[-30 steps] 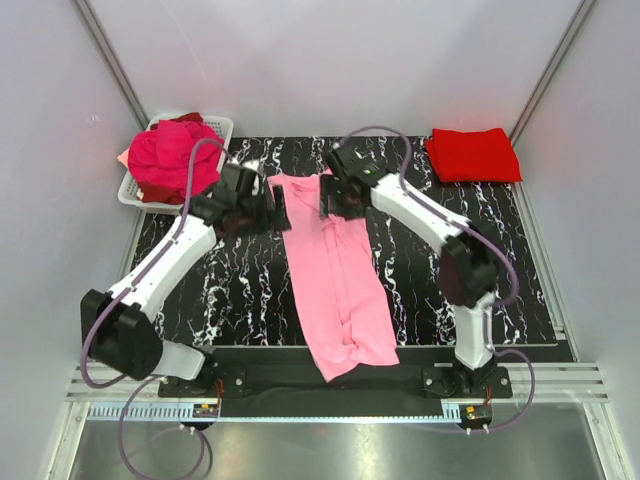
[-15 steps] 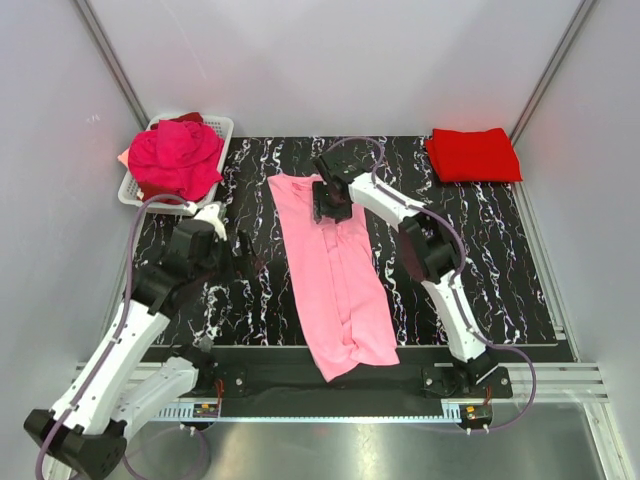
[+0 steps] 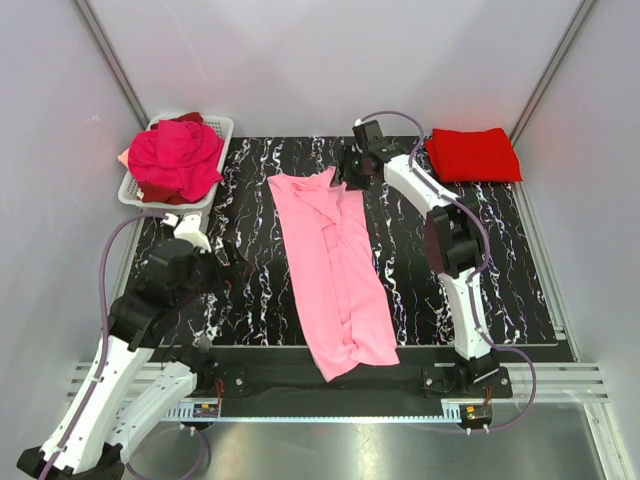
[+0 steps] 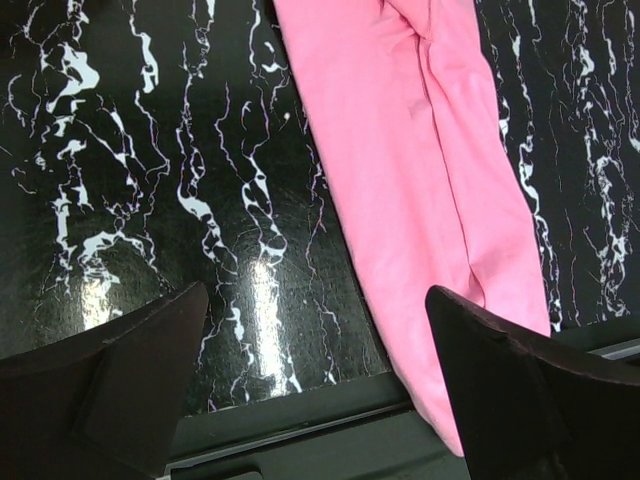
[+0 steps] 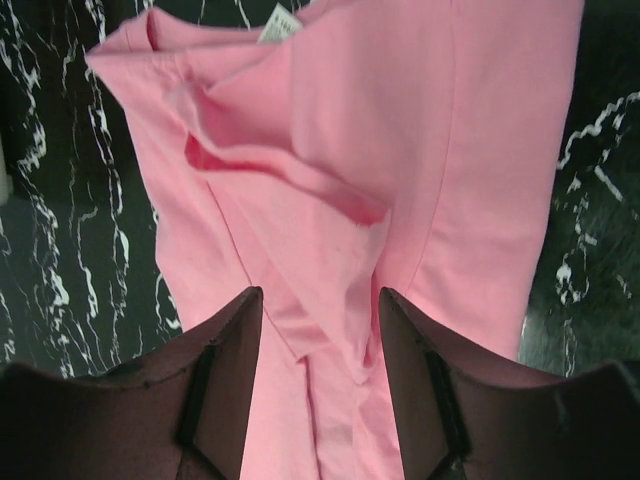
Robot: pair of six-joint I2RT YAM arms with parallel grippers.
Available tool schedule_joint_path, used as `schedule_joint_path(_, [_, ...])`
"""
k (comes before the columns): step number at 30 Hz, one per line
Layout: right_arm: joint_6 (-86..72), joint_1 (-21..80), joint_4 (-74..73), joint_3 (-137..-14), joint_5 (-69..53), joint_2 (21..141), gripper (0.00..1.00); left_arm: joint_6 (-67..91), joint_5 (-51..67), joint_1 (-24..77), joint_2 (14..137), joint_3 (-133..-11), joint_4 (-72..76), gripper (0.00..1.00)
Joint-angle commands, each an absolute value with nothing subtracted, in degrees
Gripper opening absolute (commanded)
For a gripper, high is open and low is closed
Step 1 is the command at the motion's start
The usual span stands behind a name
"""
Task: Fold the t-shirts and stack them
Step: Fold the tshirt
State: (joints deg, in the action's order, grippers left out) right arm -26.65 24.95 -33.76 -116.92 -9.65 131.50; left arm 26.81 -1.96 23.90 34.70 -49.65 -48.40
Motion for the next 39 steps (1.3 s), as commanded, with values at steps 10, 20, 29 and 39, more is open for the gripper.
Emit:
schedule_joint_path(10, [-27.7, 24.4, -37.3, -132.5, -12.5, 142.9, 0.56, 25.9, -3.3, 23.9, 35.5, -48.8, -45.3, 0.95])
schedule_joint_path(20, [-27.7, 23.5, -34.7, -126.0, -12.7, 141.2, 0.56, 26.0, -3.3, 23.8, 35.9, -48.7, -45.2, 0.95])
schedule_joint_path(29, [-28.1, 23.6, -34.4, -125.7, -14.2, 141.2, 0.47, 26.2, -3.4, 23.9, 36.0, -48.6, -45.1, 0.94])
schedule_joint_path(39, [-28.4, 24.7, -34.3, -127.9, -20.0, 141.6, 0.12, 26.4, -3.8, 23.9, 36.2, -48.6, -45.1, 0.94])
